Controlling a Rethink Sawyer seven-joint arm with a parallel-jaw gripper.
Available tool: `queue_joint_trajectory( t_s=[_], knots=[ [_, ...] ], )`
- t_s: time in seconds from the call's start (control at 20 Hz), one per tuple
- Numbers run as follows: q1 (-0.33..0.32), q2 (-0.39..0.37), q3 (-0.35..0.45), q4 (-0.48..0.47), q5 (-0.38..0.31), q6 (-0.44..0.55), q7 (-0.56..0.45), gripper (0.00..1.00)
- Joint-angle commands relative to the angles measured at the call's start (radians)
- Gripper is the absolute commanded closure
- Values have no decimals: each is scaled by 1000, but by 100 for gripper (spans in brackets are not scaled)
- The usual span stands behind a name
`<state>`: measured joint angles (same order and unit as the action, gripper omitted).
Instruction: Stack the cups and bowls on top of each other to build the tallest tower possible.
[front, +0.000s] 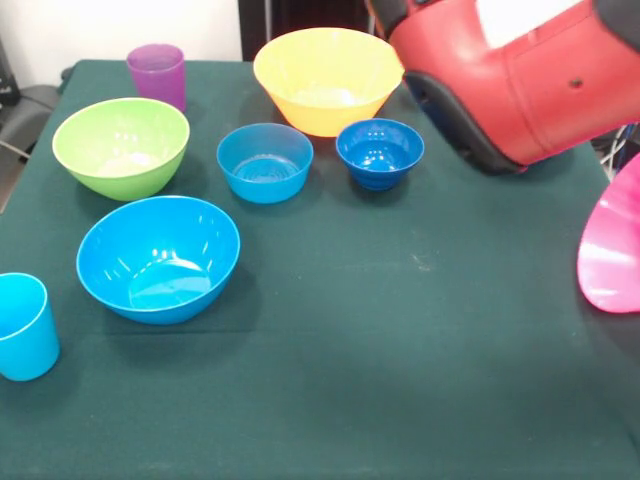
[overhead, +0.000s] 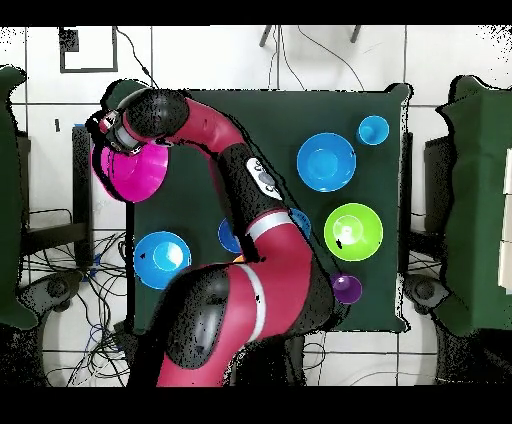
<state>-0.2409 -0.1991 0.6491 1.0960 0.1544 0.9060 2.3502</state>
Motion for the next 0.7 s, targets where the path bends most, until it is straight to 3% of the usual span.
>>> queue_joint_trajectory(
  t_s=[0.05,0.4,0.7],
  knots=[
    [-83,43,197,152,-33,-99,-350,100],
    [-133,93,283,188,-47,-122,-384,100],
    [-154,124,312,200,-70,-133,-408,100]
  ],
)
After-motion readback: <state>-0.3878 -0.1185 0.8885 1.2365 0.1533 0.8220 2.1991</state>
